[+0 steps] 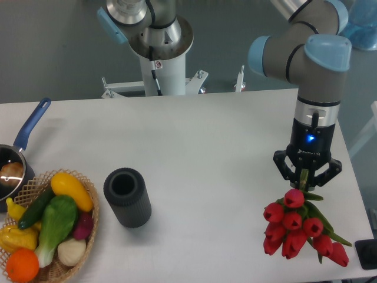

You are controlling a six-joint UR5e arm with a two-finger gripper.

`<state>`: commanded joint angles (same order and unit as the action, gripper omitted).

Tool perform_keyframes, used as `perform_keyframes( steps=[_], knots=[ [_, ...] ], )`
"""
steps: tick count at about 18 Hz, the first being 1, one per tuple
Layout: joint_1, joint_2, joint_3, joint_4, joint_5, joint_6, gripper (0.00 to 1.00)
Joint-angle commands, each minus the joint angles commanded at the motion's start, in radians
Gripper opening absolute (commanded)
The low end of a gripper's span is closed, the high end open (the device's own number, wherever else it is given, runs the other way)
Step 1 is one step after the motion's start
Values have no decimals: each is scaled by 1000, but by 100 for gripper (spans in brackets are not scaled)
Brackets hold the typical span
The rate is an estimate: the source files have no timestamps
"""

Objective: Insert the flowers into the vase
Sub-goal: 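Carry the red tulip bunch in the gripper over the black vase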

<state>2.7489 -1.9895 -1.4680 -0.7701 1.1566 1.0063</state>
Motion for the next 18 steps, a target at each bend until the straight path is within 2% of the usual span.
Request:
perform_keyframes(
  steps=[3, 5, 8, 13, 15, 18],
  knots=[
    [-5, -9, -2, 26, 2, -2, 12],
    [-5, -9, 17, 29, 0, -40, 12],
    [-15, 1, 11, 32, -2, -40, 12],
    [-81, 3, 15, 44, -11, -43, 12],
    [-106, 3, 17, 80, -98, -49, 18],
    [-120, 3, 11, 87, -233, -58, 18]
  ],
)
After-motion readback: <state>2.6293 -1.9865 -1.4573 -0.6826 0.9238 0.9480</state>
